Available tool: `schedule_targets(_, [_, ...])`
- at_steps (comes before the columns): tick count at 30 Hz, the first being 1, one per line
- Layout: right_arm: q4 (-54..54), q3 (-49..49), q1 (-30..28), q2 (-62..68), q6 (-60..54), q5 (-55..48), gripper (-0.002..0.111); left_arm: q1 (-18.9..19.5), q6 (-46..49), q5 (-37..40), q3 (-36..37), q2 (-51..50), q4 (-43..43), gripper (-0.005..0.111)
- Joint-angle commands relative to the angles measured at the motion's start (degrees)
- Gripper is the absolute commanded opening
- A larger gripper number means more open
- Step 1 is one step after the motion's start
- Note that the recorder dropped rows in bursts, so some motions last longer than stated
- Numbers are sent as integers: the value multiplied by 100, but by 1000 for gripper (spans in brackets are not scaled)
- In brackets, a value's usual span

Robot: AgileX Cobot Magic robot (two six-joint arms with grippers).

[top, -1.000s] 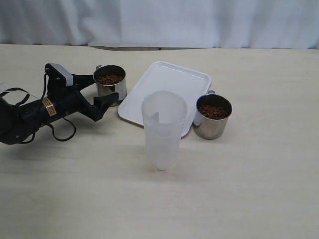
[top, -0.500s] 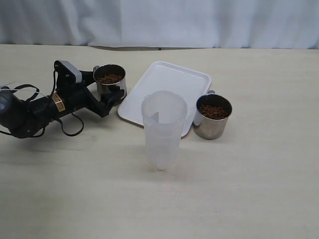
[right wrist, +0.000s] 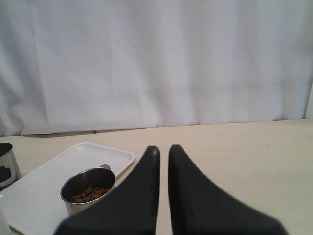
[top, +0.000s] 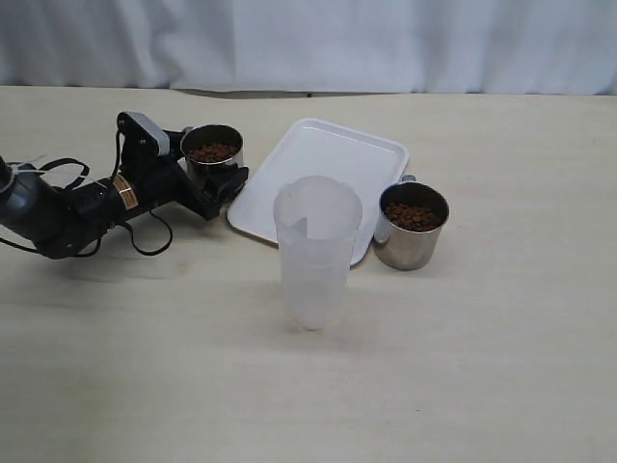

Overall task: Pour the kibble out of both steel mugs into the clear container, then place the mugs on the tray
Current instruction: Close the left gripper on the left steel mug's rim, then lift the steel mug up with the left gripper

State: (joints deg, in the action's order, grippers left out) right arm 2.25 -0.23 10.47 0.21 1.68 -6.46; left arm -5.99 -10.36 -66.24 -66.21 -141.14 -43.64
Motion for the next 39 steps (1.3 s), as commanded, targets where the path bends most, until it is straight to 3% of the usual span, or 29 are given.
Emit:
schedule_targets(1, [29, 23, -34, -21, -32, 66, 5, -72, -68, 60, -120, -11, 108, 67])
schedule_targets(15, [29, 23, -34, -21, -32, 66, 5, -137, -139, 166, -141, -11, 381, 67])
schedule_targets(18, [29, 23, -34, -21, -32, 66, 5, -137, -139, 114, -141, -11, 381, 51])
schedule_targets(23, [29, 23, -34, -21, -32, 66, 5, -122, -169, 114, -141, 27, 261, 0])
schedule_targets(26, [29, 23, -34, -21, -32, 66, 5, -67, -384, 180, -141, 139, 91, 0])
schedule_targets(30, [29, 23, -34, -21, -32, 66, 5, 174, -1799, 789, -141, 939, -1194, 0])
schedule_targets(33, [29, 23, -34, -21, -32, 66, 5, 189, -2839, 1854, -126, 1988, -2005, 0])
schedule_targets(36, [29, 23, -34, -21, -32, 66, 5, -17, -3796, 2460, 14, 3031, -2803, 0])
schedule_targets(39, [29, 23, -34, -21, -32, 66, 5, -311, -3805, 2889, 596, 4020, -2845, 0])
